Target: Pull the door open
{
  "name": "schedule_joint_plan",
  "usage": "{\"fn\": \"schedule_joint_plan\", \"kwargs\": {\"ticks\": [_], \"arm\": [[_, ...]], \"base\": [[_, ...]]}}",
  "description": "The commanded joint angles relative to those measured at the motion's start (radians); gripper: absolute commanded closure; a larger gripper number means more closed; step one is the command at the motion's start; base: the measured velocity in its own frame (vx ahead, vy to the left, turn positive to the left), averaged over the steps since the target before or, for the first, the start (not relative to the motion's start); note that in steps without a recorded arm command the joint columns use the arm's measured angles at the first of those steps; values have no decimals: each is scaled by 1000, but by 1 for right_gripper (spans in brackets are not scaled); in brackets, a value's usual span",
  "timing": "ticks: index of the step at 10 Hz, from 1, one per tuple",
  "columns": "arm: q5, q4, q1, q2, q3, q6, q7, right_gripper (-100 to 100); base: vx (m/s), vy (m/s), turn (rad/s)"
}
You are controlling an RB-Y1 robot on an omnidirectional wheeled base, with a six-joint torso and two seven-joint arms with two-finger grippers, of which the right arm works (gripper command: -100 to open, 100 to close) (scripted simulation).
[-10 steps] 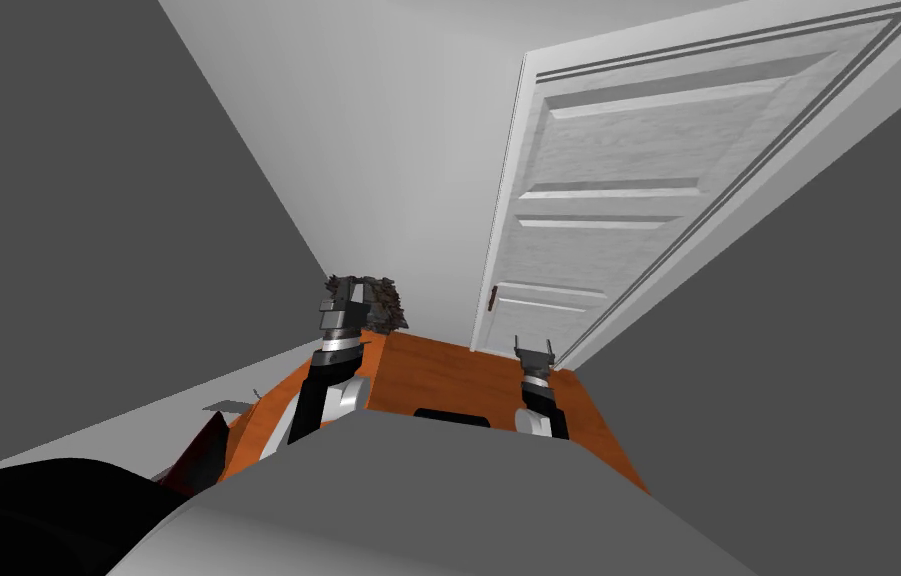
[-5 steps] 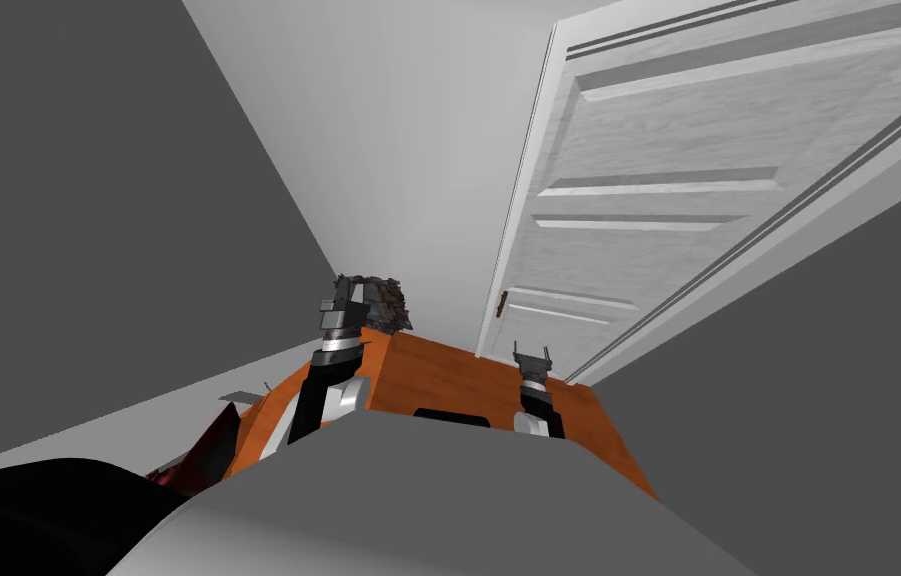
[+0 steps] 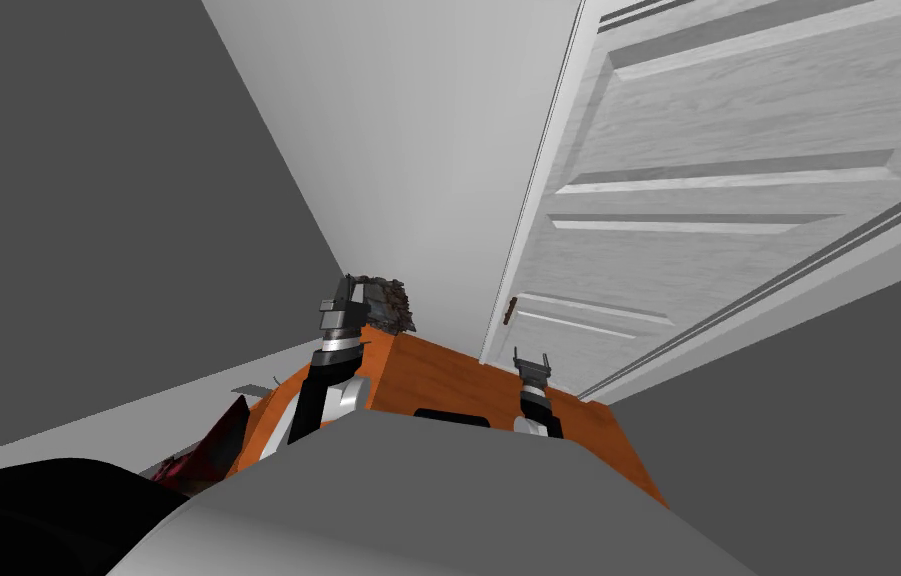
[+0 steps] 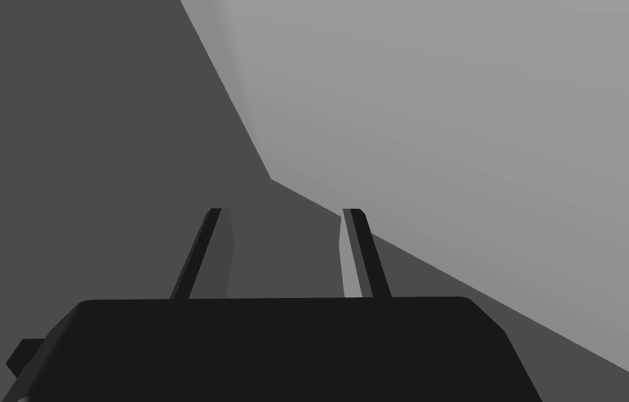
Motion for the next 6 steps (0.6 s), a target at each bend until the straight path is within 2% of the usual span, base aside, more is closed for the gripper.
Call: {"fn": "schedule_joint_plan", "kwargs": {"ticks": [1, 6], "arm": [[-25, 28, -7, -11, 6, -6, -31, -100], [-100, 131, -30, -31, 37, -34, -119, -100]], "base": [[129, -17, 105], [121, -24, 116]]}}
